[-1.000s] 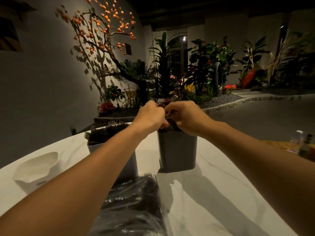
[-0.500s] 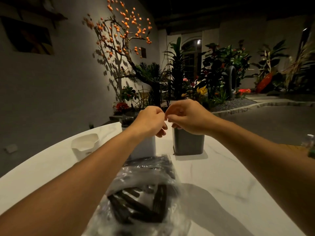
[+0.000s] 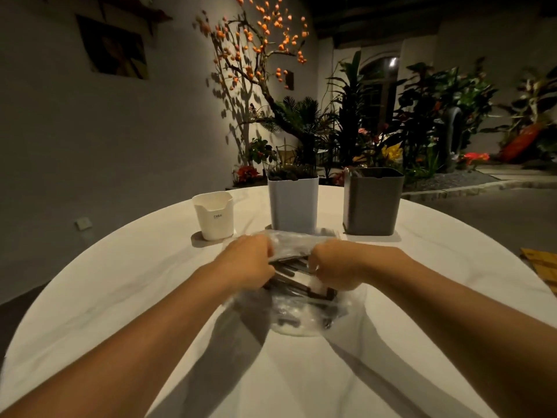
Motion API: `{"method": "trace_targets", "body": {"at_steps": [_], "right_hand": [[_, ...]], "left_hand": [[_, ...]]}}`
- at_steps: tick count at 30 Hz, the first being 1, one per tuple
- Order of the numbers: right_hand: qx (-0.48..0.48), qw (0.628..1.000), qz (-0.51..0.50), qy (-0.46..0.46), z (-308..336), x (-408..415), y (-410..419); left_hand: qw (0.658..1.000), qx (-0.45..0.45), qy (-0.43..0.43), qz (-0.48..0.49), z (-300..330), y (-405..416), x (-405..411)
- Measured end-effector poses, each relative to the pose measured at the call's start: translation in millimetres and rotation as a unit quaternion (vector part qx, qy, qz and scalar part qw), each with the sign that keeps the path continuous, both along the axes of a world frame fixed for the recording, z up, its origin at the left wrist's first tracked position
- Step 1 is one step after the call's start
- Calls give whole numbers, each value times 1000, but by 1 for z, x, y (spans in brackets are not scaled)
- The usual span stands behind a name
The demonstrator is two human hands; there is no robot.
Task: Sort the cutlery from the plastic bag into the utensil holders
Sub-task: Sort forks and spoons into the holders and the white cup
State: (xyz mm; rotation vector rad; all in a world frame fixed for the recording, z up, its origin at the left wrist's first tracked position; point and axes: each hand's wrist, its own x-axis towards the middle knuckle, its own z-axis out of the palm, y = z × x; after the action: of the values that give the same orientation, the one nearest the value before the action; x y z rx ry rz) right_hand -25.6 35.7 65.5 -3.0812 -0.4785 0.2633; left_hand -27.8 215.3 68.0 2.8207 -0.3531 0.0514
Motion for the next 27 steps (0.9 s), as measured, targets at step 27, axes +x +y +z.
{"method": "trace_targets", "body": {"at_steps": [27], "right_hand": [[-47,954,117,-271,-47,-1,17]], "left_hand": [[939,-202,-272,-52,-76,-2,19]]}}
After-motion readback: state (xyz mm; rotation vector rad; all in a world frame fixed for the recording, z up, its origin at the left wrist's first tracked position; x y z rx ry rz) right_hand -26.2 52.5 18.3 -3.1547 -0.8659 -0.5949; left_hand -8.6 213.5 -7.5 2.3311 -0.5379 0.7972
